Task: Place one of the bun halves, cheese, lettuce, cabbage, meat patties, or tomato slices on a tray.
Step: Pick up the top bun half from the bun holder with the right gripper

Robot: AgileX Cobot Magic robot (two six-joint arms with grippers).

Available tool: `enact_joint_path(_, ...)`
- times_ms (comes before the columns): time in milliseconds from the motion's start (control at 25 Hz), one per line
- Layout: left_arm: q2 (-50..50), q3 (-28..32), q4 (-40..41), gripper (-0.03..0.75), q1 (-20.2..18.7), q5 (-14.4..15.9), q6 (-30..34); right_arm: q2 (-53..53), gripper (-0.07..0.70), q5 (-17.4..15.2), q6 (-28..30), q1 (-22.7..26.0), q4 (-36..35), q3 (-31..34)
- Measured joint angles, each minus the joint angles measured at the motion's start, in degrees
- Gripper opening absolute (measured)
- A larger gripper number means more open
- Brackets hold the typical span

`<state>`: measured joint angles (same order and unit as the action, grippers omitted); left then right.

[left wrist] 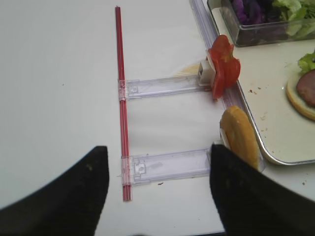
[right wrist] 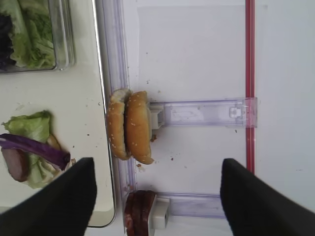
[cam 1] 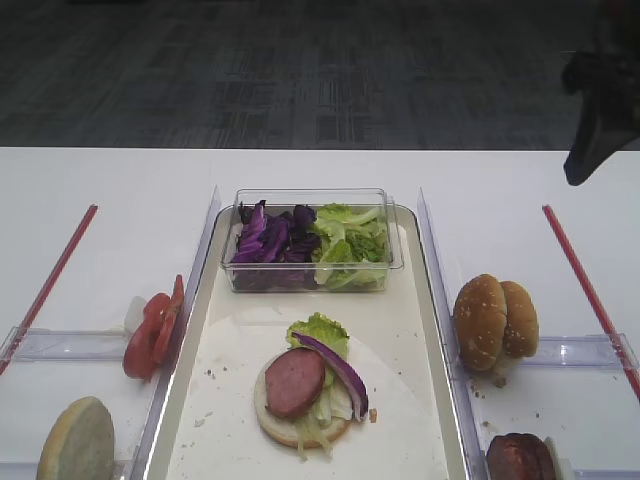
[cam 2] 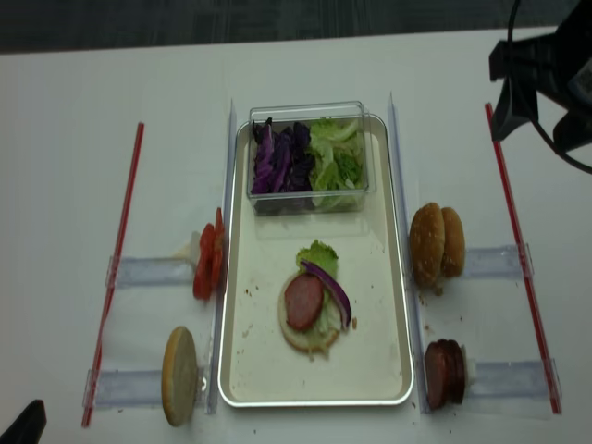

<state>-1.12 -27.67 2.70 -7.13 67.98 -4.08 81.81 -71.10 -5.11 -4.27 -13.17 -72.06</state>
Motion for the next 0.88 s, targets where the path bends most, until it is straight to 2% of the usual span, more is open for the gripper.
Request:
enact_joint_path(200, 0.0, 0.0, 0.0, 0.422, 0.0, 0.0, 0.1, 2.92, 0.539, 0.0, -0.15, -2.18, -2.37, 0.0)
enact_joint_path(560, 0.0, 0.0, 0.0, 0.422, 0.0, 0.0, 0.1, 8.25, 0.539, 0.31, -2.82, -10.29, -3.17, 0.0)
enact_joint_path(880, 0.0, 0.0, 0.0, 0.422, 0.0, 0.0, 0.1, 12.64, 0.539, 0.8, -3.32, -10.82, -3.06, 0.0)
